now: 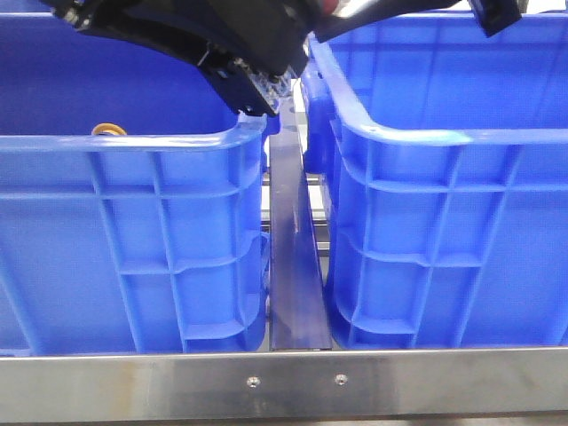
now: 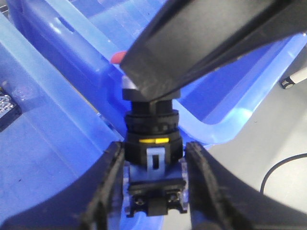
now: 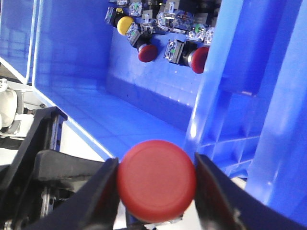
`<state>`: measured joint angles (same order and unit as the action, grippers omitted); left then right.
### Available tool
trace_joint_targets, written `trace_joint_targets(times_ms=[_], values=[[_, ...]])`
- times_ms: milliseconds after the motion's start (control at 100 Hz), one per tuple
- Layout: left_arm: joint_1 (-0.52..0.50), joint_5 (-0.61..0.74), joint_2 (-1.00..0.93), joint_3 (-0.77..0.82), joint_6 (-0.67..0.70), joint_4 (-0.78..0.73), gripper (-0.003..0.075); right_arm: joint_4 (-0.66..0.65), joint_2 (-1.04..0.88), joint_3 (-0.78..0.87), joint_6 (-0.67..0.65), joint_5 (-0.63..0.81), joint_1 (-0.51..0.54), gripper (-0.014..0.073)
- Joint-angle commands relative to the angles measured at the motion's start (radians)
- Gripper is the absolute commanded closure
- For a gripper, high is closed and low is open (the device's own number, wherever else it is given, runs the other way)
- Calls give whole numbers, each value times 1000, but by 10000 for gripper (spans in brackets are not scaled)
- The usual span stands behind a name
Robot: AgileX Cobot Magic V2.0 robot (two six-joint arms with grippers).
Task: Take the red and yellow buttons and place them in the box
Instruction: 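Grasp the red button cap with the right gripper from the left gripper, then carry the red button with the right gripper over the empty bin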
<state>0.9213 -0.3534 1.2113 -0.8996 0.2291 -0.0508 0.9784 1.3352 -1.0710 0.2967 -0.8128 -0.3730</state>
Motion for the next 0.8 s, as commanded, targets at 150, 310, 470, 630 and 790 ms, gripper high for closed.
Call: trace_joint_targets(times_ms=[150,310,470,630,790], values=[[8,40,-23,-30,4,3,218,62,-31,-33,24,30,-3,392],[8,30,-23,-30,4,10,197,59,-79,-33,134,120,-3,392],[8,30,-23,-30,4,10,197,-49,-155,-31,145,246,-3,392],[8,30,-23,-30,4,10,197,-190,-194,-25,144,363,0,392],[8,30,-23,-30,4,14,197,-231,-198,8,144,421,49,393]])
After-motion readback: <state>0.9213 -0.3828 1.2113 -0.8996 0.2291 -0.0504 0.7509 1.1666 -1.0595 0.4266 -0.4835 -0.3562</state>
